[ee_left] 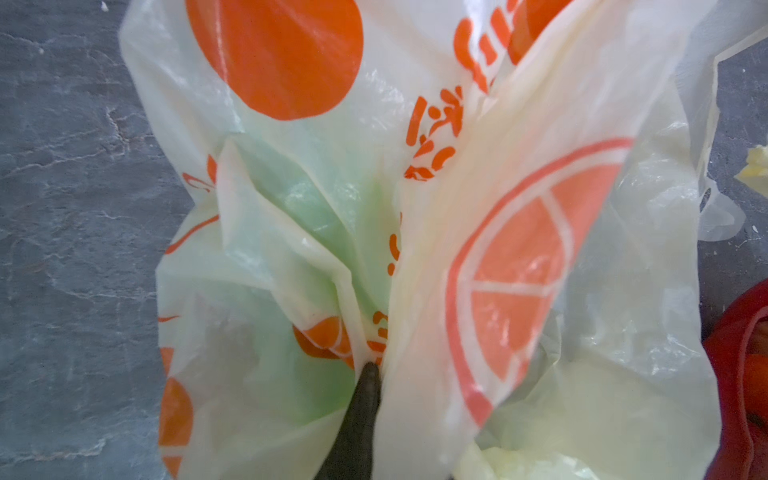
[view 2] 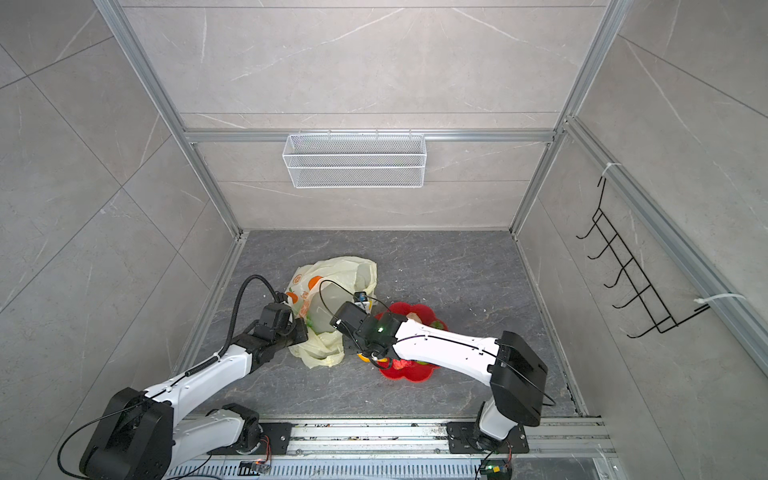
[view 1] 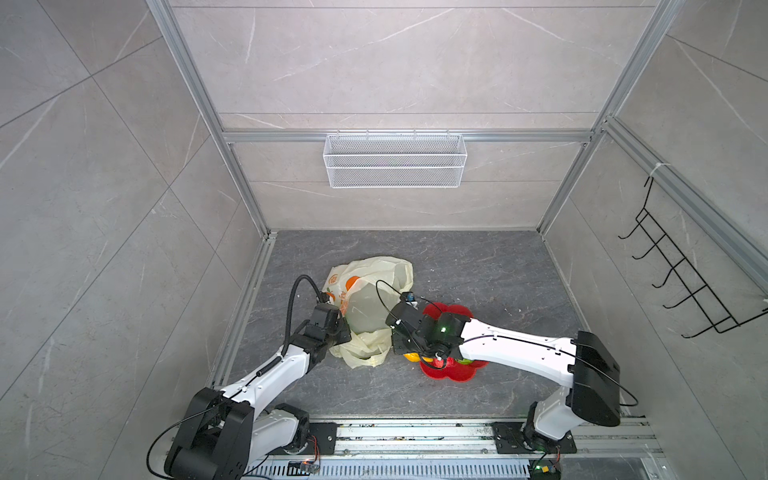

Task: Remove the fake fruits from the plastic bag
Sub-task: 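Lift the banana out of the bag and carry it over the plate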

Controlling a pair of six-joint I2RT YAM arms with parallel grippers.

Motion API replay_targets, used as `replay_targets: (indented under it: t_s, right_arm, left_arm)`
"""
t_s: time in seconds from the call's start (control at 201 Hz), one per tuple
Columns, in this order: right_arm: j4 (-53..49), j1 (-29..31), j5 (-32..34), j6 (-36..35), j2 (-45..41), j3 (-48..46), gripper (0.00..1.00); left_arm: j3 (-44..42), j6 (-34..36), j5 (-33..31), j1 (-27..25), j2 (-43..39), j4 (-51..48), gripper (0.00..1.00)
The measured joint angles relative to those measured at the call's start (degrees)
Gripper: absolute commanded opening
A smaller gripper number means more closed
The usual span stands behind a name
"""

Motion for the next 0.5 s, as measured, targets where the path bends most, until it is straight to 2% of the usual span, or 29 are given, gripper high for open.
replay_targets:
  t_s: [0.199,0.498]
  right_arm:
    - [-3.2,-0.5,5.8,7.4,-0.7,-0.6,0.27]
    - [-3.3,-6.4,7.3,15.1,4.3,0.7,0.28]
  left_arm:
    - [0.0,0.0,0.3,0.0,-0.1,0.0,0.12]
    - [0.0,0.0,1.1,0.0,-2.1,-0.1,0.12]
